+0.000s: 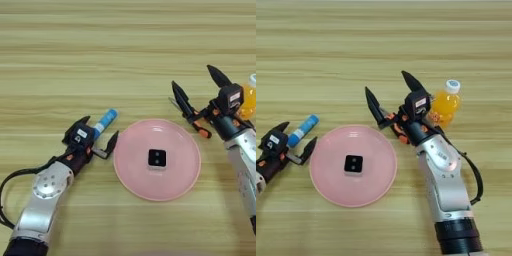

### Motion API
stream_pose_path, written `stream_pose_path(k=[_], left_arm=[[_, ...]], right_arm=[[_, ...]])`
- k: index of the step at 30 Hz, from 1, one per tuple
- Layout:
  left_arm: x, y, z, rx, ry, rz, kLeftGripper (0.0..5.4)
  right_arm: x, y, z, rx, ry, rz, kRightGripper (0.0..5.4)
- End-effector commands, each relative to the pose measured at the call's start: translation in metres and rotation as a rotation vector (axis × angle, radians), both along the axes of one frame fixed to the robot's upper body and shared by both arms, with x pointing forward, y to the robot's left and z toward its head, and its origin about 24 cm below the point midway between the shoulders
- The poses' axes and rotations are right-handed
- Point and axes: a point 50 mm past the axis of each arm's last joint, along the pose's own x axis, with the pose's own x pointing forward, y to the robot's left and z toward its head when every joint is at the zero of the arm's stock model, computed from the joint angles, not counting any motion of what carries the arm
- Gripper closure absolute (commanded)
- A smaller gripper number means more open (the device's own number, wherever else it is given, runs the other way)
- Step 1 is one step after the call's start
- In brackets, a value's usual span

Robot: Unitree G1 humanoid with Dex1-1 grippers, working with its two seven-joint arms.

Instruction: Move the objects on the table

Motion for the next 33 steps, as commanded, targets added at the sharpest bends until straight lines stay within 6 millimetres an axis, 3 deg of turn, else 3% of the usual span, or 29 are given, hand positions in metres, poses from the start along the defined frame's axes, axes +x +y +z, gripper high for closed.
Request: stream_pose_path(k=[1,10,16,33], left_arm=[[0.001,-0.002,0.006,-0.006,-0.033,-0.015,0.04],[0.017,0.016,-0.006,-0.165,0.074,0.175,0.04],[0.033,0.029,-0.004,-0.185,0.042,0.332,0.04],[0.045,0.027,-0.022,-0.101,0.159,0.293,0.04]], right_arm=[[0.003,0.001,0.006,-0.003,-0.021,0.012,0.00],[0.002,0.002,0.008,0.002,-0.030,0.014,0.00],[0.002,0.003,0.009,0.008,-0.033,0.016,0.00],[0.000,0.002,0.016,0.040,-0.039,0.017,0.00]])
